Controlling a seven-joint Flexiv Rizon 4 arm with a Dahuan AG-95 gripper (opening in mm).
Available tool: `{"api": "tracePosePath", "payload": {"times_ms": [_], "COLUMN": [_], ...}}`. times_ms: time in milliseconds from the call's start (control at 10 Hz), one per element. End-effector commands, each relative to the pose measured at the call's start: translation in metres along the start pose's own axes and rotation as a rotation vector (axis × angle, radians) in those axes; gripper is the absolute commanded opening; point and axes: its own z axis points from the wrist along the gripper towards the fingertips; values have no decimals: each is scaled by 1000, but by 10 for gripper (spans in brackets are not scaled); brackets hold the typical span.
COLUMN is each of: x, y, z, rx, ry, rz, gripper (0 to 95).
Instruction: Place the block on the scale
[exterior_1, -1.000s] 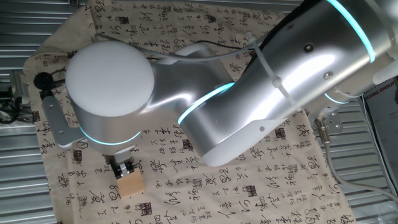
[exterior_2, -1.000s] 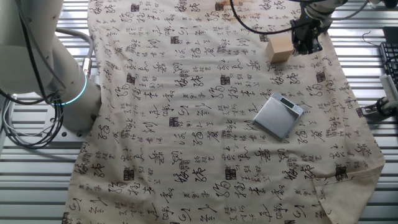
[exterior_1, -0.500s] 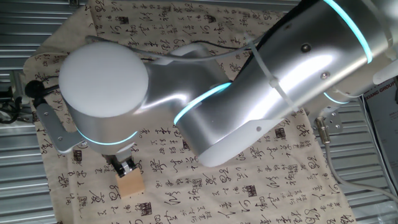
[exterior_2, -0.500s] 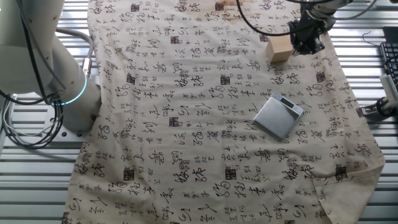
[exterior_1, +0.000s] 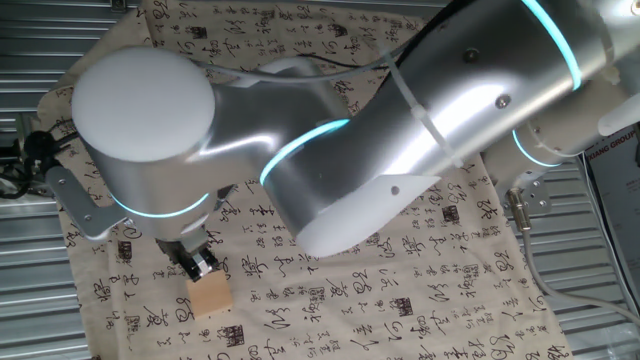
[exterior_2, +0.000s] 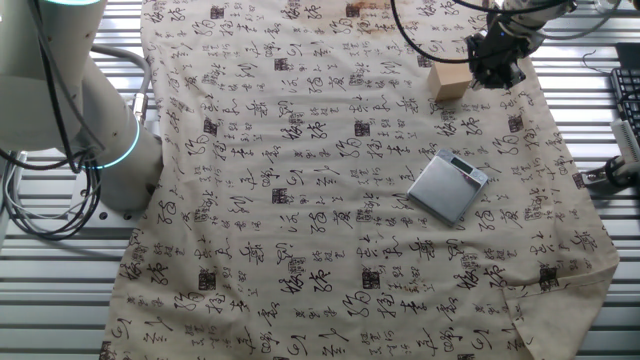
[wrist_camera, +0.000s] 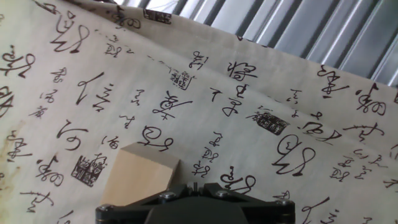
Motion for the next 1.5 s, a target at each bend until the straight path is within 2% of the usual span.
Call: {"api": "tracePosePath", "payload": {"times_ms": [100,400,800,900,1100,1500], "x": [0,0,1,3,2,3], "y": [0,1,5,10,23,33], "z": [1,-1,-4,-3,-2,-3], "rx": [6,7,1,-2,13,21], "ry": [-3,-1,2,-7,-2,-4], "rz": [11,47,171,189,219,225], "gripper": [0,0,0,0,0,0]}}
